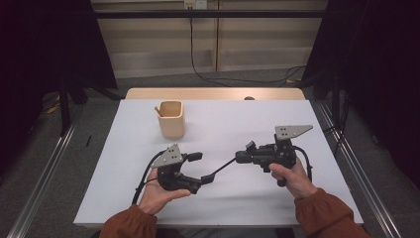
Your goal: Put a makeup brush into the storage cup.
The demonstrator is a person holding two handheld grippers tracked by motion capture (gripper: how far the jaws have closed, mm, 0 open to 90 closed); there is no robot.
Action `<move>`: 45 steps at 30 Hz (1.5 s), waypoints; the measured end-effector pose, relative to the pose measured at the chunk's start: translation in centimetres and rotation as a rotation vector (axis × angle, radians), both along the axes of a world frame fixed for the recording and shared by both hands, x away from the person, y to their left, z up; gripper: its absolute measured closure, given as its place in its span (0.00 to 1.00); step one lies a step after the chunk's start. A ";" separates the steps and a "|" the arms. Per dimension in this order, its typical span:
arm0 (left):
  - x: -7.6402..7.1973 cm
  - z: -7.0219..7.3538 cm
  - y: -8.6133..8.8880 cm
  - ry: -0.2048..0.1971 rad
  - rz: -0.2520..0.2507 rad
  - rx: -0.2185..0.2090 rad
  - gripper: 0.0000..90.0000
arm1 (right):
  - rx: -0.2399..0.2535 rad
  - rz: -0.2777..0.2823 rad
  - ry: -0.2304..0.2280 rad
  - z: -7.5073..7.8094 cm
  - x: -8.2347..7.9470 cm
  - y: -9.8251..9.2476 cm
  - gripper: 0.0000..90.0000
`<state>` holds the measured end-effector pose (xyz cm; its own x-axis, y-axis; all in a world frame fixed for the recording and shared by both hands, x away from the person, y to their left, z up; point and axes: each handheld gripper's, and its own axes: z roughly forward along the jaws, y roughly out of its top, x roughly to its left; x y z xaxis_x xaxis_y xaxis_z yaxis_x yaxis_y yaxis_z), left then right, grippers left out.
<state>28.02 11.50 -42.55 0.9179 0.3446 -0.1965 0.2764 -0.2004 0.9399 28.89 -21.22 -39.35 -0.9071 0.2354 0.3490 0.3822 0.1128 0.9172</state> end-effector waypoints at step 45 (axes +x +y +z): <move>-0.6 0.2 1.0 -0.032 -0.023 0.018 0.01 | -0.320 0.062 0.085 2.5 1.6 0.8 0.95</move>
